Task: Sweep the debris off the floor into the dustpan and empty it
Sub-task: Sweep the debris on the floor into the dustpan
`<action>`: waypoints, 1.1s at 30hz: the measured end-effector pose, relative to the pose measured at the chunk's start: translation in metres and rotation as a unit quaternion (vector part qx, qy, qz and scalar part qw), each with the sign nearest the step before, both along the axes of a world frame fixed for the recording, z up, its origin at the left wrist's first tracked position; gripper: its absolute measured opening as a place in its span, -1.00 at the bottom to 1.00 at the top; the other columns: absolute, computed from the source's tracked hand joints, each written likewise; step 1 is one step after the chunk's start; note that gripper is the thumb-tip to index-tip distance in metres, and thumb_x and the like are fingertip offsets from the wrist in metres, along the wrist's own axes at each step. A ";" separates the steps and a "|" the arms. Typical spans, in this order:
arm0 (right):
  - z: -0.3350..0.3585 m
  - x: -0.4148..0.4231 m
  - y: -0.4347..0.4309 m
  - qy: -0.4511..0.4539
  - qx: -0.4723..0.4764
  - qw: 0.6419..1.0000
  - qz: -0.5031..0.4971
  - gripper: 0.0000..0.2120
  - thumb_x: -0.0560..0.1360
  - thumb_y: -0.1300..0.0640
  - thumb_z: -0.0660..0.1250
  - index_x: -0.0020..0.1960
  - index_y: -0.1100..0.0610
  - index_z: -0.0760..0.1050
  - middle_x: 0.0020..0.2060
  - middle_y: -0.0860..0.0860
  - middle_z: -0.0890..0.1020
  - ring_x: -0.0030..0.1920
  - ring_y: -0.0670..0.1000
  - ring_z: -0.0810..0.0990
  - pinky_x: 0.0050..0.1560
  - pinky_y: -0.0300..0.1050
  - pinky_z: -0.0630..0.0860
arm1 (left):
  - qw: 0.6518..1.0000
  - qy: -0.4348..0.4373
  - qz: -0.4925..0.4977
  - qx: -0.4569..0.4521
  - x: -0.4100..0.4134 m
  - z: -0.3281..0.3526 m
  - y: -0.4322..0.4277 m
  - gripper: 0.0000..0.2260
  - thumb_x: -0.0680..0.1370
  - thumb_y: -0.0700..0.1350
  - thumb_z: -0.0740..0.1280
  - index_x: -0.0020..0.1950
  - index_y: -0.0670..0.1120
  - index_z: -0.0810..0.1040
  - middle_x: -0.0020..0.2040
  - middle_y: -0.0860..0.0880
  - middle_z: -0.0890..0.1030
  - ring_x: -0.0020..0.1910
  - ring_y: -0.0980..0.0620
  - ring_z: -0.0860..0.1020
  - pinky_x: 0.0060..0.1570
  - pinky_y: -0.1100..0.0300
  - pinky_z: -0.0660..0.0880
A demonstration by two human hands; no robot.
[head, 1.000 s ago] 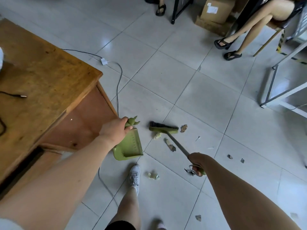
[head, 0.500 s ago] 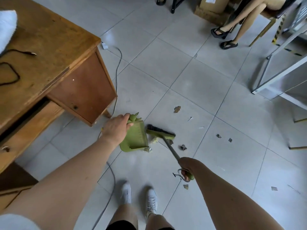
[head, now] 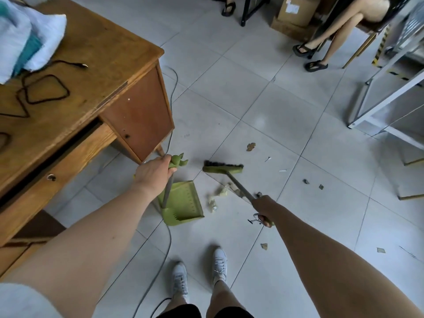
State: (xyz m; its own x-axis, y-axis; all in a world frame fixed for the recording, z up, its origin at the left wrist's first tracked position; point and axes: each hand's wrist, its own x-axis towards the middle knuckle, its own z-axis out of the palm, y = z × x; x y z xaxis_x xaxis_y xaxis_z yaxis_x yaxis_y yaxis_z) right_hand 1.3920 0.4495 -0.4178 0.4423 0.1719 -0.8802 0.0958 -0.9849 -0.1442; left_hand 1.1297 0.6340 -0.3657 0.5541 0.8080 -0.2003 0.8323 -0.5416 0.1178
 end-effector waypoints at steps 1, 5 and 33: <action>0.002 -0.006 -0.001 -0.006 0.004 1.000 0.018 -0.82 0.60 0.17 0.00 -0.01 0.28 0.29 -0.53 0.12 0.46 -0.58 -0.01 0.31 -0.48 -0.25 0.23 | 1.000 0.003 0.000 -0.007 -0.009 0.001 -0.002 -0.72 0.63 0.07 0.14 0.22 -0.09 0.38 -0.02 -0.13 0.60 -0.06 -0.17 0.59 -0.15 0.00 0.53; 0.004 -0.026 0.000 -0.035 0.025 0.994 0.096 -0.84 0.57 0.27 0.05 0.12 0.21 0.32 -0.22 0.18 0.61 -0.48 0.02 0.37 -0.47 -0.23 0.29 | 0.999 0.011 0.000 -0.040 -0.035 0.000 -0.007 -0.73 0.63 0.06 0.13 0.23 -0.07 0.36 0.00 -0.11 0.58 -0.03 -0.13 0.59 -0.15 0.00 0.54; 0.014 0.269 0.001 -0.167 -0.086 0.857 0.481 -0.72 0.56 0.13 0.21 0.23 0.13 0.53 0.12 0.06 0.60 0.17 0.09 0.57 0.20 -0.07 0.45 | 0.991 0.110 0.067 -0.043 0.189 -0.040 -0.100 -0.72 0.63 0.06 0.13 0.25 -0.08 0.35 0.00 -0.07 0.57 -0.06 -0.09 0.58 -0.23 0.10 0.44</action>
State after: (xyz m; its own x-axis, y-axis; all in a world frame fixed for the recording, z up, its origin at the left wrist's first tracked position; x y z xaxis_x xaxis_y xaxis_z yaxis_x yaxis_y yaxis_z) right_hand 1.6614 0.4507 -0.4040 0.4009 0.4788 -0.7811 0.8821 -0.4320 0.1880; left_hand 1.3190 0.5336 -0.4057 0.3786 0.8459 -0.3757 0.9067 -0.4206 -0.0332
